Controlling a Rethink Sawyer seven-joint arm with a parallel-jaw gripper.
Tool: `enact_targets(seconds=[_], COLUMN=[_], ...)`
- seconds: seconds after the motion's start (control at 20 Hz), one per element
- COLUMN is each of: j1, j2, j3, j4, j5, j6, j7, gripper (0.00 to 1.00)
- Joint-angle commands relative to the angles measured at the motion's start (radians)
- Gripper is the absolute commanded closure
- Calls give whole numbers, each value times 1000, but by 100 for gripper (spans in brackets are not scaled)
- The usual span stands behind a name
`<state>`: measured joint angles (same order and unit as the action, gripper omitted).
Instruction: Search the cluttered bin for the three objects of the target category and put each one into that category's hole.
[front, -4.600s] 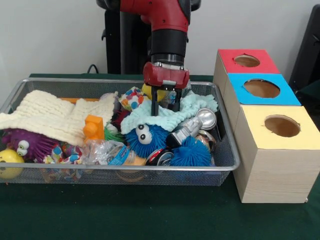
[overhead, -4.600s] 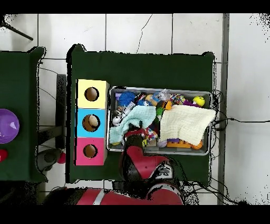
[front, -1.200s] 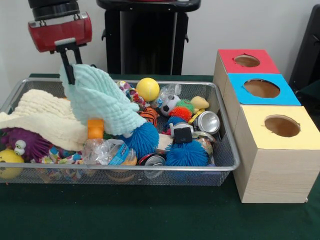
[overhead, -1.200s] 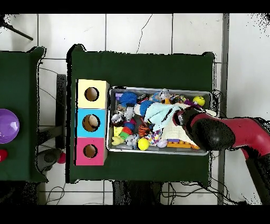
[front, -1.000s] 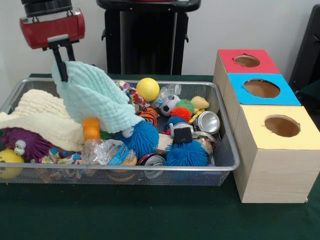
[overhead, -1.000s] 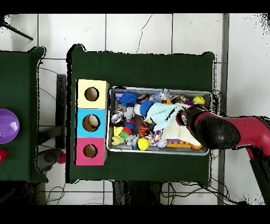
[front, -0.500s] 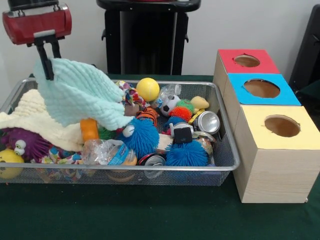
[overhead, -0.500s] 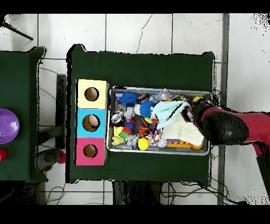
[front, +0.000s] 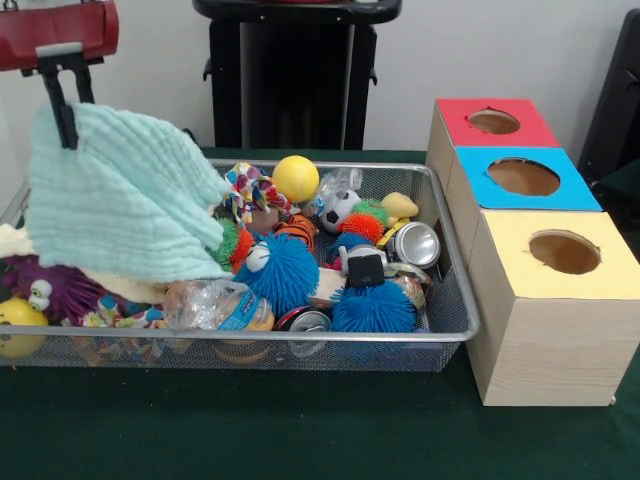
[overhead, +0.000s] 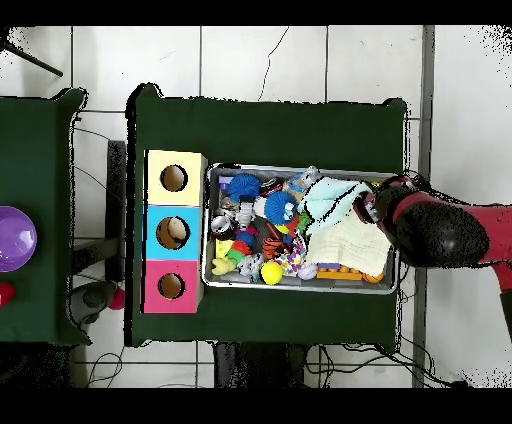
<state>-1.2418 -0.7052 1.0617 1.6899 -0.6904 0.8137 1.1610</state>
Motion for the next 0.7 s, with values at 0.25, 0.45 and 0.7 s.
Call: enact_targets(seconds=[0.25,0.45,0.7], j1=[7,25,72], j2=[35,31,77], j3=[17,-34,-142], j4=[-163,-149,-68], j5=[14,-55,-102], j6=[215,125,27], j7=[-420,-297,-49], gripper=[100,100,100])
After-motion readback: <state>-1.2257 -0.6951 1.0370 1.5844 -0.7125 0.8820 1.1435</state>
